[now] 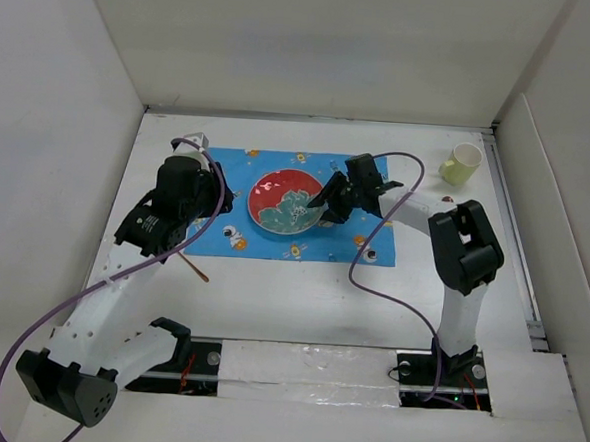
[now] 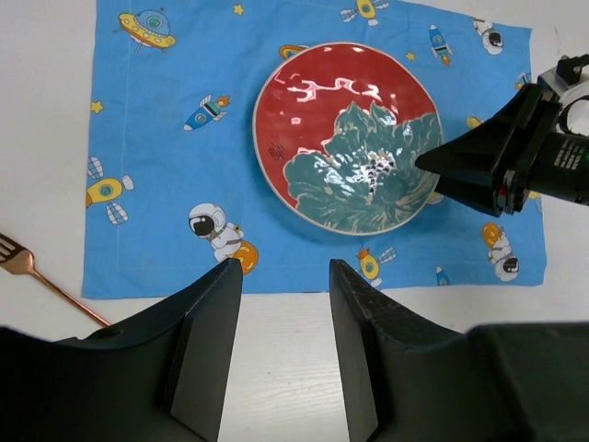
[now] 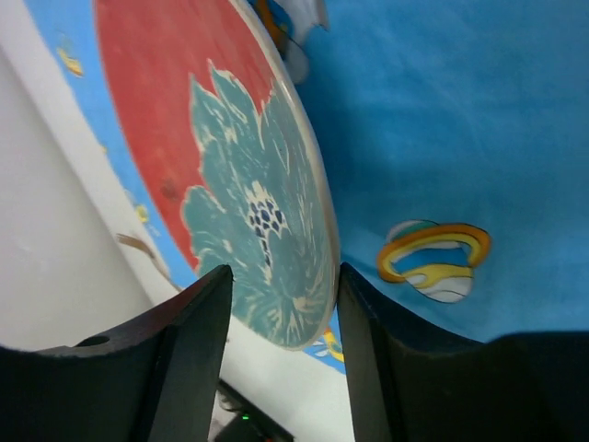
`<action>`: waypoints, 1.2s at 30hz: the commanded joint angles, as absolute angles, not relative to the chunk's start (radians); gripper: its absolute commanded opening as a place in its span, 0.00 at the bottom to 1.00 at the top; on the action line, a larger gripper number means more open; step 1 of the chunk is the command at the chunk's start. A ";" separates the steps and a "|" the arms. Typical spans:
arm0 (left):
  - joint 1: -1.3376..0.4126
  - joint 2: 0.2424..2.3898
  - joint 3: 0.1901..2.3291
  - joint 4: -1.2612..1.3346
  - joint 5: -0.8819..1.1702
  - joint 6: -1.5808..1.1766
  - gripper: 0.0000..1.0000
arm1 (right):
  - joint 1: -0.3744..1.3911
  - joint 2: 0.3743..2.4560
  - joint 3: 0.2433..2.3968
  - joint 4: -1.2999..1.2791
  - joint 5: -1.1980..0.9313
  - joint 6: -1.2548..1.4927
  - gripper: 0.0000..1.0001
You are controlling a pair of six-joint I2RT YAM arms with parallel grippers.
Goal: Set the dinner table for one person
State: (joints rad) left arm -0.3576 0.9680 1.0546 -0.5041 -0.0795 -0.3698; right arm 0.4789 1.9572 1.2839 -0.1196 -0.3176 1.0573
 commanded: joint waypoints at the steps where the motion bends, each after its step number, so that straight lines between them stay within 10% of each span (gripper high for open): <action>1: -0.353 0.969 1.040 -0.446 -0.071 -0.348 0.40 | 0.497 1.942 1.348 -0.211 -0.253 1.010 0.56; 9: -0.353 1.002 1.057 -0.416 -0.071 -0.336 0.36 | 0.403 1.856 1.420 -0.416 -0.175 0.857 0.63; 10: -0.353 1.006 1.063 -0.414 -0.069 -0.336 0.34 | 0.385 1.845 1.434 -0.443 -0.161 0.810 0.58; 11: -0.353 1.011 1.066 -0.411 -0.068 -0.333 0.32 | 0.330 1.826 1.437 -0.448 -0.155 0.795 0.28; 13: -0.353 1.017 1.068 -0.400 -0.051 -0.324 0.09 | 0.255 1.775 1.451 -0.478 -0.123 0.761 0.00; 19: -0.353 1.031 1.037 -0.373 -0.006 -0.319 0.00 | -0.023 1.735 1.584 -0.575 0.178 0.663 0.00; 23: -0.353 1.037 1.011 -0.342 0.041 -0.328 0.08 | -0.164 1.811 1.704 -0.647 0.261 0.650 0.50; 25: -0.353 1.043 1.002 -0.334 0.058 -0.328 0.24 | -0.227 1.857 1.790 -0.687 0.242 0.652 0.61; 36: -0.353 1.074 1.014 -0.327 0.049 -0.322 0.30 | -0.238 2.068 1.990 -0.794 0.298 0.698 0.63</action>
